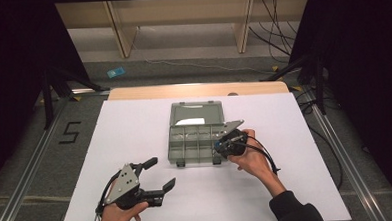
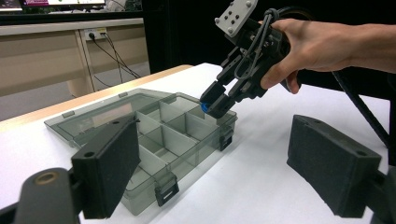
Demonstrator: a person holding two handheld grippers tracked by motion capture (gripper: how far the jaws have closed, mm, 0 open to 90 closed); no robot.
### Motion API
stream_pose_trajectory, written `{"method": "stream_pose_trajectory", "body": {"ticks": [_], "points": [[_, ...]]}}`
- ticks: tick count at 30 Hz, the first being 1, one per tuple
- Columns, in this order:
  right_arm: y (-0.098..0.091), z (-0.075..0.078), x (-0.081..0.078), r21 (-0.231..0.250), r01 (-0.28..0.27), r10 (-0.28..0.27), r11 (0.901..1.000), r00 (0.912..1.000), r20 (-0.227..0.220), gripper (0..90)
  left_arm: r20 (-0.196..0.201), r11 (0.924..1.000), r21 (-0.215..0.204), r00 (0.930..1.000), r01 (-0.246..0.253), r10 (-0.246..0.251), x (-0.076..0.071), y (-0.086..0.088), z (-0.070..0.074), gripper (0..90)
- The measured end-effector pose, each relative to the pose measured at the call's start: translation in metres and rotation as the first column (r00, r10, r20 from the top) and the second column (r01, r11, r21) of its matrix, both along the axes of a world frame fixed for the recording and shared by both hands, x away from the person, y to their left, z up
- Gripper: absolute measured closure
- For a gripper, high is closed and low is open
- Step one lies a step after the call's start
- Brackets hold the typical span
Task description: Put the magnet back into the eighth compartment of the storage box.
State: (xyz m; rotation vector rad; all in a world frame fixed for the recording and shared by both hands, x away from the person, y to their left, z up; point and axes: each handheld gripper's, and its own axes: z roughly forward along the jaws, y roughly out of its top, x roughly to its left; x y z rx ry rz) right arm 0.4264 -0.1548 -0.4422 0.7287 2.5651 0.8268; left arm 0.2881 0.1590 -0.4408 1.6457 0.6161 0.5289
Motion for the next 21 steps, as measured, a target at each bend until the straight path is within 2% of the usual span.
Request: {"method": "stream_pose_trajectory", "body": {"ticks": [3,5,6,9,10,11,12,13,14,18,20,21], "points": [[0.001,-0.002,0.0,0.001,0.013,-0.013,0.9999,0.9999,-0.007,62.9,0.0,1.0,0.001,1.0,0.0,0.0,0.0,0.0,0.0,16.5],[0.001,-0.003,0.001,0.0,0.001,-0.001,1.0,1.0,0.002,62.6,-0.001,1.0,0.0,1.0,0.001,-0.001,0.0,0.0,0.0,16.5],[0.001,-0.002,0.001,-0.005,0.0,0.0,1.0,0.9999,-0.012,61.9,0.0,1.0,0.0,1.0,0.0,0.0,0.0,0.0,0.0,16.6],[0.002,-0.003,0.002,0.01,0.033,-0.033,0.9994,0.9995,0.001,47.1,0.0,1.0,0.0,1.0,0.0,0.0,0.0,0.0,0.0,16.5],[0.002,-0.002,0.001,0.017,0.049,-0.049,0.9986,0.9987,-0.013,44.0,0.004,1.0,0.002,1.0,0.002,-0.002,0.0,0.0,0.0,16.6],[0.002,-0.001,0.002,0.023,0.044,-0.045,0.9988,0.9988,0.017,42.9,0.005,1.0,0.002,1.0,0.001,-0.001,0.0,0.0,0.0,16.6],[0.001,0.001,0.0,0.033,0.056,-0.056,0.9979,0.9984,0.003,41.4,-0.001,1.0,-0.002,1.0,0.001,-0.001,0.0,0.0,0.0,16.6],[0.001,0.003,0.0,0.036,0.057,-0.058,0.9977,0.9983,0.006,40.6,-0.002,1.0,-0.002,1.0,0.002,-0.002,0.0,0.0,0.0,16.6],[0.0,0.004,0.0,0.049,0.063,-0.064,0.9968,0.9978,0.017,39.4,0.008,1.0,0.005,1.0,0.002,-0.002,0.0,0.0,0.0,16.6],[-0.001,0.012,-0.003,0.077,0.062,-0.065,0.9951,0.9972,0.037,36.2,0.001,1.0,-0.001,1.0,0.001,-0.001,0.0,0.0,0.0,16.6],[-0.002,0.017,-0.005,0.084,0.056,-0.059,0.9949,0.9977,0.034,35.7,0.0,1.0,-0.002,1.0,0.0,0.0,0.0,0.0,0.0,16.6],[-0.001,0.017,-0.006,0.096,0.061,-0.066,0.9934,0.9966,0.05,35.2,0.0,1.0,-0.002,1.0,0.0,0.0,0.0,0.0,0.0,16.6]]}}
